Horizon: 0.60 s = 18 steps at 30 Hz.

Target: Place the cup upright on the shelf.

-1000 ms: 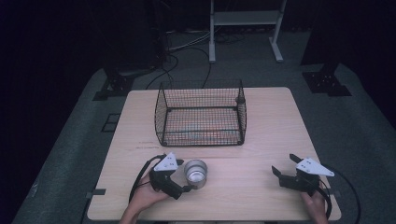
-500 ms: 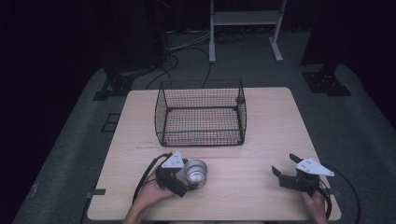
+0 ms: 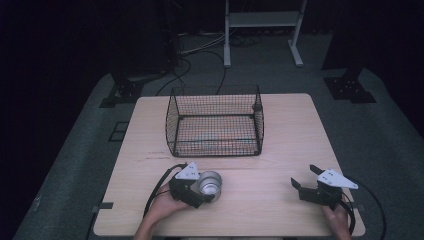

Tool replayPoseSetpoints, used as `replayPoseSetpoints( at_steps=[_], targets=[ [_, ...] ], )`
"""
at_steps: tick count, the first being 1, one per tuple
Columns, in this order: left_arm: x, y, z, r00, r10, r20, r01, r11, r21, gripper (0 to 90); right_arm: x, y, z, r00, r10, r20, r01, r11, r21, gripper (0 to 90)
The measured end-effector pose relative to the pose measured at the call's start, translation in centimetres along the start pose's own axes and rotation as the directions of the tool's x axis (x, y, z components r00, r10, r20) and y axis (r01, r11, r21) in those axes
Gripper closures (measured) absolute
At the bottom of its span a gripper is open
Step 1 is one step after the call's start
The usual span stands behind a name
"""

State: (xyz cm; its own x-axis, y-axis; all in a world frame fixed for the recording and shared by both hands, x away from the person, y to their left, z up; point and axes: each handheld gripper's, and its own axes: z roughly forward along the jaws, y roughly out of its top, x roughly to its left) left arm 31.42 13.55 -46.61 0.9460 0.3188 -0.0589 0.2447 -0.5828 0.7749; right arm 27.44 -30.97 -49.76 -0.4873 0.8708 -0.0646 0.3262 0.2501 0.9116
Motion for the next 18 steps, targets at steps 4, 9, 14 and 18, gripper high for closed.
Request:
replayPoseSetpoints(
  at_steps=[4,9,14,18],
  targets=[
    [0.0,0.0,0.0,1.0,-0.002,0.0,0.002,1.0,0.0,17.5,0.0,0.0,0.0,1.0,-0.001,-0.002,0.001,1.0,-0.001,13.4],
    [0.0,0.4,-0.1,1.0,0.007,0.003,-0.007,1.0,0.005,17.6,0.0,0.0,0.0,1.0,0.0,-0.003,0.0,1.0,-0.001,13.4],
    [0.1,1.4,-0.4,0.9998,0.017,0.008,-0.017,0.9998,-0.01,17.7,0.0,0.0,0.0,1.0,0.001,-0.003,-0.001,1.0,-0.002,13.4],
    [0.2,2.5,-0.7,0.9995,0.027,0.016,-0.027,0.9995,-0.019,17.7,0.0,0.0,0.0,1.0,-0.001,-0.004,0.001,1.0,-0.002,13.4]
  ],
)
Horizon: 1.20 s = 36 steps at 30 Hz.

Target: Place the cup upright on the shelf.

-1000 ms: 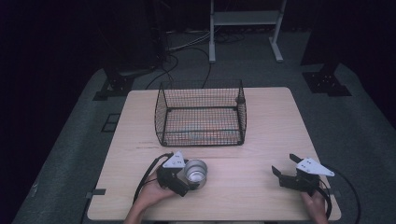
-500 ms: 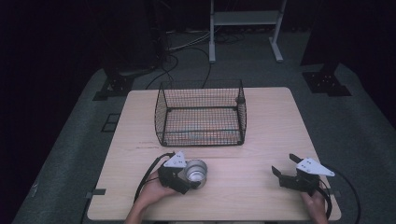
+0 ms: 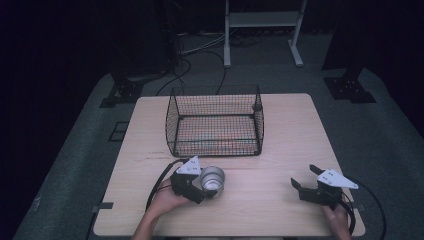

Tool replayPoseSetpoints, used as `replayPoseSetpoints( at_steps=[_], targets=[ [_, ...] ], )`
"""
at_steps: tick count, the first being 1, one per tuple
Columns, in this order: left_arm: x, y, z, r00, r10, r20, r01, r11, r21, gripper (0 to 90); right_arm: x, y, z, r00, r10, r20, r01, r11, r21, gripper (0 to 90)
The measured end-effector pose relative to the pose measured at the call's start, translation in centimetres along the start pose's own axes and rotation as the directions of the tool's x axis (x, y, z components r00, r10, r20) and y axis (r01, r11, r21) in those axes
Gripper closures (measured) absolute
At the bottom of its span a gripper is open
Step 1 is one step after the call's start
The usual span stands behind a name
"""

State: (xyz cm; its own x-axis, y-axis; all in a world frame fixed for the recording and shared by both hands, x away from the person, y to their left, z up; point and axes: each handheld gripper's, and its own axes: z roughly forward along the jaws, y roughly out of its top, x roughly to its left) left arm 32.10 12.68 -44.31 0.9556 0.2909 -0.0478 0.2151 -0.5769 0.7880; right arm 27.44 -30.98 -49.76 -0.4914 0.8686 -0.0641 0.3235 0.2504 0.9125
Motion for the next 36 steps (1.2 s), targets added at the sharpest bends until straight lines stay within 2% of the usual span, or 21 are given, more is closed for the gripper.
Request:
replayPoseSetpoints(
  at_steps=[5,10,14,26,36],
  targets=[
    [0.2,1.4,-0.1,0.9997,0.023,0.003,-0.023,0.9997,0.007,17.7,0.0,0.0,0.0,1.0,0.003,0.0,-0.003,1.0,0.0,13.4],
    [0.7,2.8,-0.6,0.9997,0.024,0.012,-0.023,0.9995,-0.022,17.7,0.0,0.0,0.0,1.0,0.002,0.001,-0.002,1.0,0.001,13.4],
    [1.2,3.8,-1.0,0.9995,0.031,0.009,-0.031,0.9993,-0.02,17.7,0.0,0.0,0.0,1.0,0.0,-0.005,0.0,1.0,0.0,13.4],
    [3.0,6.4,-2.2,0.9997,0.022,0.015,-0.021,0.9995,-0.023,17.7,-0.1,0.0,0.0,1.0,0.007,-0.004,-0.007,1.0,-0.003,13.4],
    [4.5,9.1,-3.7,0.9995,0.031,0.01,-0.03,0.9989,-0.035,17.7,-0.1,0.0,0.0,0.9999,0.011,-0.005,-0.011,0.9999,-0.007,13.4]
  ],
)
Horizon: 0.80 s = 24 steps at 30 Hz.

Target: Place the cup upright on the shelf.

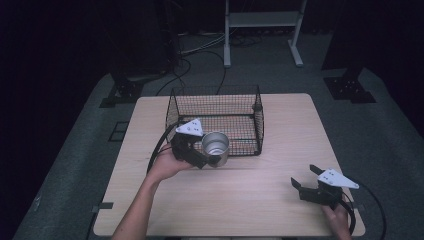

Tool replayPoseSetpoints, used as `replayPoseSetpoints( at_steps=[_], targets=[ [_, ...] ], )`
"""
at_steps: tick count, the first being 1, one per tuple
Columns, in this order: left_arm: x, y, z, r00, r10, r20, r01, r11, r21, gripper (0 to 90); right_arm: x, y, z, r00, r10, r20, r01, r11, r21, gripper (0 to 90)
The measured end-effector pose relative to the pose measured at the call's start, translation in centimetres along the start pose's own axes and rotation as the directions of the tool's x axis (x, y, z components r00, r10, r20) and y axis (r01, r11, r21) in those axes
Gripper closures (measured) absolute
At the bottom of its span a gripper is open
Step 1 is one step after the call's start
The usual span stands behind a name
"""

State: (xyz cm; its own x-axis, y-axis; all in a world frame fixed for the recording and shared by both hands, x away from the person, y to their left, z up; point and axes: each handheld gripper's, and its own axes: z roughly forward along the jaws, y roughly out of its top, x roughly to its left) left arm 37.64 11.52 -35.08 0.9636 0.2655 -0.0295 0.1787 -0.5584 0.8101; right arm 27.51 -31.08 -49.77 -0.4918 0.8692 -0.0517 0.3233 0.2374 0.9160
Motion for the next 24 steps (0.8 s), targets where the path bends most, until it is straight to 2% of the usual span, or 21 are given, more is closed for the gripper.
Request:
replayPoseSetpoints(
  at_steps=[6,13,24],
  targets=[
    [0.3,1.1,-0.1,0.9999,0.016,0.0,-0.016,0.9997,0.02,17.7,0.0,0.0,0.0,1.0,0.003,0.003,-0.003,1.0,-0.002,13.4],
    [0.7,1.9,-0.3,0.9998,0.018,-0.002,-0.018,0.9996,0.022,17.7,0.0,0.0,0.0,1.0,0.006,0.003,-0.006,1.0,-0.005,13.4],
    [1.9,3.6,-0.4,0.9995,0.03,-0.009,-0.03,0.9989,0.037,17.7,0.0,0.0,0.0,1.0,0.004,0.003,-0.004,1.0,-0.003,13.4]
  ],
)
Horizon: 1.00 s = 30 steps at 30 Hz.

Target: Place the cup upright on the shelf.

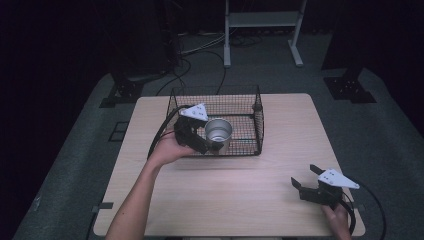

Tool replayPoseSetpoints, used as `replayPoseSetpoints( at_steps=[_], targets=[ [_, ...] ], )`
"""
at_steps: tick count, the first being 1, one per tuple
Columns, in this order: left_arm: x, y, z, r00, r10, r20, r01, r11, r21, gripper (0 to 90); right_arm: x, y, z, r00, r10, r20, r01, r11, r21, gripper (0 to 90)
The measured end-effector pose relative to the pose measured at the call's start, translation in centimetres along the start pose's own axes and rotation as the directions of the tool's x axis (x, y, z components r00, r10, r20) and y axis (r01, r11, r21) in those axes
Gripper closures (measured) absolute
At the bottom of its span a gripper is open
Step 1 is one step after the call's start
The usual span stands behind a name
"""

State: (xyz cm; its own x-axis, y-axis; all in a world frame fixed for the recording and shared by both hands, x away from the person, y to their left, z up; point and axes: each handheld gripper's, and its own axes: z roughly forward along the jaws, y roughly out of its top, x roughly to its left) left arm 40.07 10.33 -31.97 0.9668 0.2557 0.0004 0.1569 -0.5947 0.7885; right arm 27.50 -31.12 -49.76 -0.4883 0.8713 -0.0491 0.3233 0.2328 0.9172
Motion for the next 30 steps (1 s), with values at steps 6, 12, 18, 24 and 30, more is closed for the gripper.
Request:
replayPoseSetpoints(
  at_steps=[6,12,18,24,30],
  targets=[
    [1.1,1.2,-0.3,0.9999,0.009,-0.012,-0.009,1.0,0.004,17.7,0.0,0.0,0.1,1.0,-0.005,-0.002,0.005,1.0,0.0,13.4],
    [2.0,2.4,-0.3,0.9994,0.006,-0.035,-0.006,1.0,0.003,17.7,0.0,0.0,0.0,1.0,-0.002,-0.003,0.002,1.0,-0.001,13.4],
    [3.0,3.0,0.0,0.999,0.003,-0.045,-0.002,0.9997,0.023,17.7,0.0,0.0,0.0,1.0,-0.004,-0.005,0.004,1.0,-0.002,13.4],
    [4.3,3.6,0.4,0.9986,-0.014,-0.052,0.016,0.9993,0.034,17.7,0.0,0.0,0.0,1.0,-0.001,-0.005,0.001,1.0,-0.003,13.4],
    [5.3,4.5,0.8,0.9979,-0.012,-0.064,0.015,0.9989,0.044,17.7,0.0,0.0,0.0,1.0,0.003,-0.008,-0.003,1.0,-0.004,13.4]
  ],
)
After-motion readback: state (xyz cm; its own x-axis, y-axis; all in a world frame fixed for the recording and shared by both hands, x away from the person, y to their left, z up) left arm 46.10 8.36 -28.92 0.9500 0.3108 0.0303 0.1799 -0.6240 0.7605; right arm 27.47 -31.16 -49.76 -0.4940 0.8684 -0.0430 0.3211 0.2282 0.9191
